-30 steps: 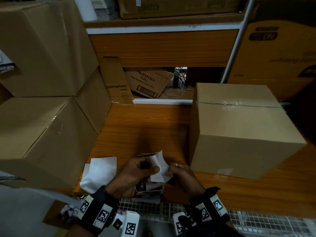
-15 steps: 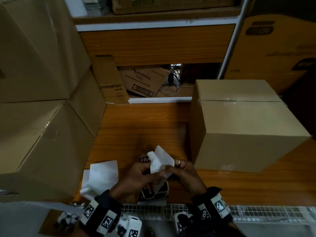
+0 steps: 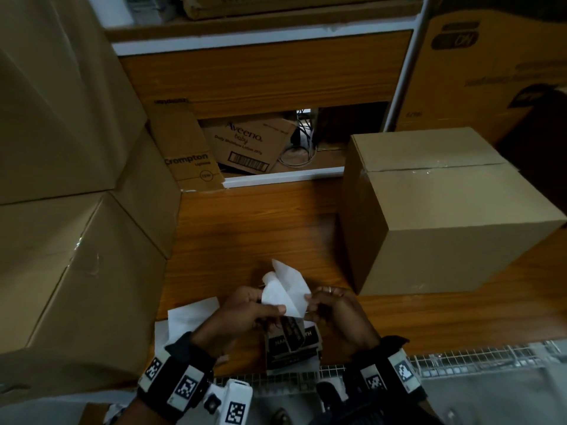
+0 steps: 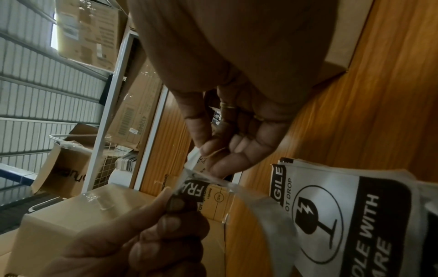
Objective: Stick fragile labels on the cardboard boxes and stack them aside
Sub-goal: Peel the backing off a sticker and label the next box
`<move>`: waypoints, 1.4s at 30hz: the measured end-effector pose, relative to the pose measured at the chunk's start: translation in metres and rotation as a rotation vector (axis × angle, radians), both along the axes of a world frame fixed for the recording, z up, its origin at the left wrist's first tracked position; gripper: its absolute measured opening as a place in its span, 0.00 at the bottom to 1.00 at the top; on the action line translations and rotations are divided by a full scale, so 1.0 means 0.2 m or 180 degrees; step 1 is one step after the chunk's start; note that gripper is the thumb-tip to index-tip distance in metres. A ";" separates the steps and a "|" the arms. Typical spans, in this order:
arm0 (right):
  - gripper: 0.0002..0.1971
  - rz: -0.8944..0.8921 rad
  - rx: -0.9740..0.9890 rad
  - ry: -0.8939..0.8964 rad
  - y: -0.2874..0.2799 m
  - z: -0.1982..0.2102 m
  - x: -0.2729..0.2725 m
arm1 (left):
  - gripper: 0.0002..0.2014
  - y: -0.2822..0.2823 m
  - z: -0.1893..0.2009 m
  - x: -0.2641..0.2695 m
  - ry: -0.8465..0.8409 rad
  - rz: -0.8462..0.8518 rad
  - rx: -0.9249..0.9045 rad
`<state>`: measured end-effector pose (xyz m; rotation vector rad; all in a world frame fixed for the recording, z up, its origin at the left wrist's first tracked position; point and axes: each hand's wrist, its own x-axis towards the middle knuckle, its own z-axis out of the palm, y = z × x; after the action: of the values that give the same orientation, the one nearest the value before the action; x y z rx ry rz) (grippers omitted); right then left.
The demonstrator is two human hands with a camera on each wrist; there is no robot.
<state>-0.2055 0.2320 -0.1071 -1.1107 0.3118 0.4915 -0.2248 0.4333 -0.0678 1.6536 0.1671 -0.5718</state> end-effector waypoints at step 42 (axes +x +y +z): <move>0.20 0.0939 -0.0228 -0.1565 -0.39 0.00 -0.06 | 0.24 -0.52 0.04 -0.20 -0.0258 0.1044 -0.0191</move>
<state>-0.2180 0.1542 -0.1074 -1.3143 -0.2697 0.4508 -0.2640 0.3284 -0.0600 1.5469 0.3509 -0.2583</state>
